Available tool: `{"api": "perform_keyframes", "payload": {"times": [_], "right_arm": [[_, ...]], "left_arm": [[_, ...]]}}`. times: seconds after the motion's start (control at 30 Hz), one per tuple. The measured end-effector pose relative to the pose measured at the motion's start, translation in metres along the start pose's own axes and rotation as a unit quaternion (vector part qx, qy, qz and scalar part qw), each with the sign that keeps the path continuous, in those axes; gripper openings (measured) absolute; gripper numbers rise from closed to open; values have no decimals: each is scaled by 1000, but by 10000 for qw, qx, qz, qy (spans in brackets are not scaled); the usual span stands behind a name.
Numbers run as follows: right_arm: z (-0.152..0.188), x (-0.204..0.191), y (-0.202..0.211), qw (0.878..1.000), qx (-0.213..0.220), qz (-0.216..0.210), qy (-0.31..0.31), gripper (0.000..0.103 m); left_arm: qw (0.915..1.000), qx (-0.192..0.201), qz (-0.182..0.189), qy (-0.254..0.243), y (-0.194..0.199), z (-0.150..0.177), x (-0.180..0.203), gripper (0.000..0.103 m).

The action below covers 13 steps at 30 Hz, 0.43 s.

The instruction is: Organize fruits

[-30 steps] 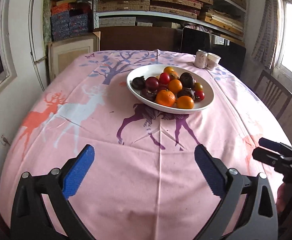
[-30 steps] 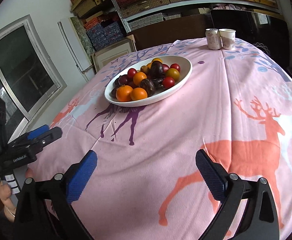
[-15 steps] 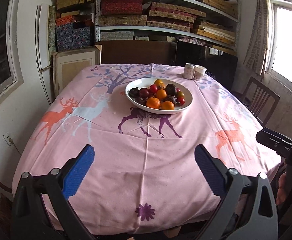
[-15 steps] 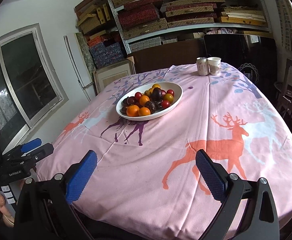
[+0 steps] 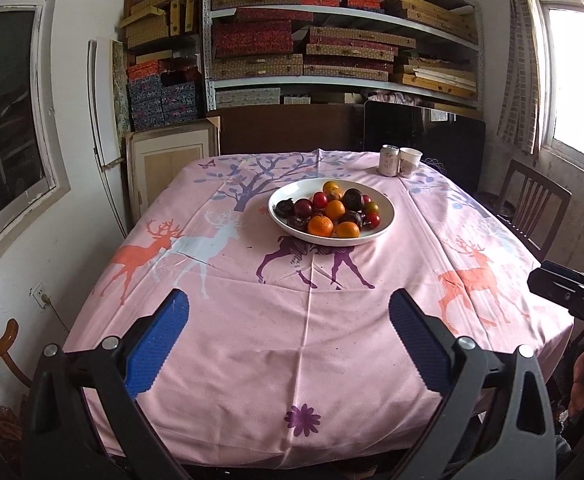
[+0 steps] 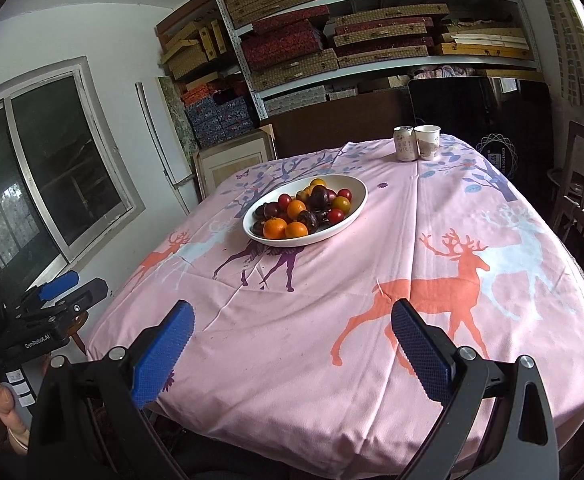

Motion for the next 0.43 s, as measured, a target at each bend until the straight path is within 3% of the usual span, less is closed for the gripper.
{"api": "perform_keyframes", "payload": {"times": [0.17, 0.3, 0.43], "right_arm": [[3, 2, -2, 10000, -48, 5, -44, 100], [3, 2, -2, 10000, -53, 5, -41, 100], [4, 2, -2, 10000, -55, 13, -37, 100]], "left_arm": [[10000, -19, 34, -21, -3, 1, 0, 98], [9995, 96, -288, -83, -2, 1, -3, 98], [9992, 143, -370, -74, 0, -2, -6, 98]]}}
Point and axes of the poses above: each gripper's, at about its wrist camera, not at the fingertips, and y roughly against the way its jaws point, x to its right, z to its underside, the point moved 8 cm from there along -y, roughly the way its jaws point, and after that the axes turned 4 degrees about -z, right-handed, at the moved point
